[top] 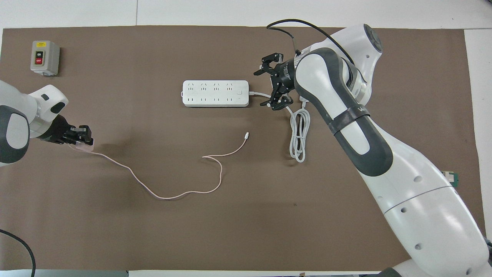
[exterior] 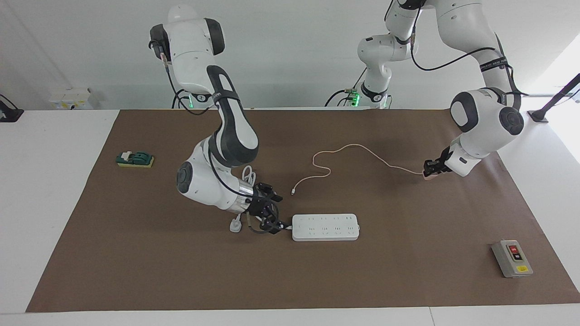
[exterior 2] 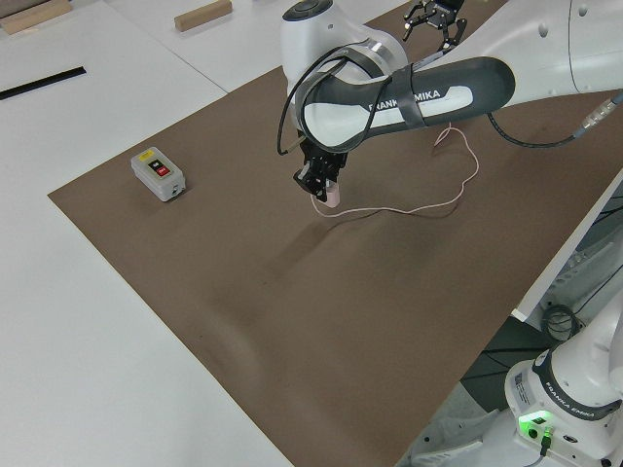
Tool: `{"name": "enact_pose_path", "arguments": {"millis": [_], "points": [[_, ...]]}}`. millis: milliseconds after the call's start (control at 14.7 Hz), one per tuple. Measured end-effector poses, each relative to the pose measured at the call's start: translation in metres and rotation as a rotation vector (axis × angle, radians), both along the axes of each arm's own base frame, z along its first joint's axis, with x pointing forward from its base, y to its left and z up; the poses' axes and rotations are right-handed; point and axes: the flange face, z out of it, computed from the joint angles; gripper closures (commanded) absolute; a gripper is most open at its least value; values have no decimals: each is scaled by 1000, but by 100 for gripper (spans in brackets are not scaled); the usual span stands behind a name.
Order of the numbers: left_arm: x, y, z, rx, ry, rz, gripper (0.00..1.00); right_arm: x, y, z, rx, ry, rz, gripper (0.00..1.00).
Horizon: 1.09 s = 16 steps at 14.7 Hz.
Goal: Unplug charger and place it aside
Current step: 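Set the charger down near the switch box and release with the left gripper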
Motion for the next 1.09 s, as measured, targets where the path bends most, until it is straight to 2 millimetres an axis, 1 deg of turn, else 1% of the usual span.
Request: {"name": "enact_pose_path", "arguments": {"millis": [136, 204, 339, 475, 611, 679, 746, 882, 950, 1086], "points": [[-3, 11, -5, -9, -15, -37, 28, -3, -24, 28, -45, -32, 56, 0], [-4, 17, -8, -12, -23, -50, 0, -4, -37, 38, -64, -52, 91, 0], [-6, 24, -11, -16, -32, -70, 0, -7, -67, 55, -98, -96, 176, 0], [-5, 26, -10, -20, -45, -102, 0, -10, -102, 72, -125, -143, 274, 0], [-2, 26, -5, -20, -67, -125, 0, -15, -137, 86, -148, -186, 377, 0], [1, 26, 2, -18, -81, -129, 0, -19, -154, 94, -166, -208, 439, 0], [4, 26, 11, -15, -98, -132, 0, -23, -168, 100, -185, -231, 502, 0], [9, 23, 36, -9, -143, -133, 0, -29, -188, 113, -222, -281, 631, 0], [11, 20, 53, -7, -159, -118, 0, -32, -198, 120, -241, -308, 701, 0], [17, 9, 95, -4, -159, -42, 0, -37, -217, 131, -282, -360, 847, 0]]}}
